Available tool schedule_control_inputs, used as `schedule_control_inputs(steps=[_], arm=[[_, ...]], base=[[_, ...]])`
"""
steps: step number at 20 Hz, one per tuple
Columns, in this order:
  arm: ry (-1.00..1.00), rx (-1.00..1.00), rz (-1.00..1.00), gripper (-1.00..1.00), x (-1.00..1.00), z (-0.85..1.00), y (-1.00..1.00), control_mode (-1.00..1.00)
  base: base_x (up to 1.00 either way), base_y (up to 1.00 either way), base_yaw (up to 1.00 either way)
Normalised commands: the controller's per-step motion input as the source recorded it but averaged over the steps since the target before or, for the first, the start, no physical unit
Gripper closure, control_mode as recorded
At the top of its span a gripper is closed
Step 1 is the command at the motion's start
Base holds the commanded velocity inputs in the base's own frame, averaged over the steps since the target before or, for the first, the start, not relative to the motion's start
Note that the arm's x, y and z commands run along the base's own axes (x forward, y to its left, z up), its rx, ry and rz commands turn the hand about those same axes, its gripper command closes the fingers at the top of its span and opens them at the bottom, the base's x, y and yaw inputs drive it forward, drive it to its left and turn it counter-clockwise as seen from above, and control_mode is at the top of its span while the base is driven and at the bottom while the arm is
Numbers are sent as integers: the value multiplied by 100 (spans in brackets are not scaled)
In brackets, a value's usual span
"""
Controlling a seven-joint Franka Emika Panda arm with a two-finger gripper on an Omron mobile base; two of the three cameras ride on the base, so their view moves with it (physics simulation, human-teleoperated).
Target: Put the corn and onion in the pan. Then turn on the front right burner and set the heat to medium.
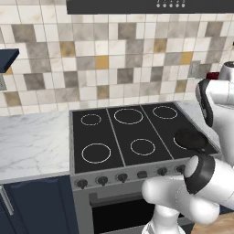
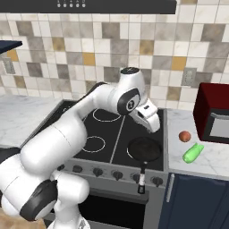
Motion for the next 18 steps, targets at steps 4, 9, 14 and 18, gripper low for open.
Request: schedule_control_inputs(steps=[4, 9, 14, 18], arm=[[-3, 7, -20, -100, -1, -7, -91, -100], [-1, 8, 5, -100, 0, 1, -55, -100], [1, 2, 13, -100, 0, 0, -23, -100], [0, 0, 12, -100, 0, 0, -21, -100]], base=[[0, 0, 0], [0, 0, 0], [0, 0, 0], [0, 0, 0]])
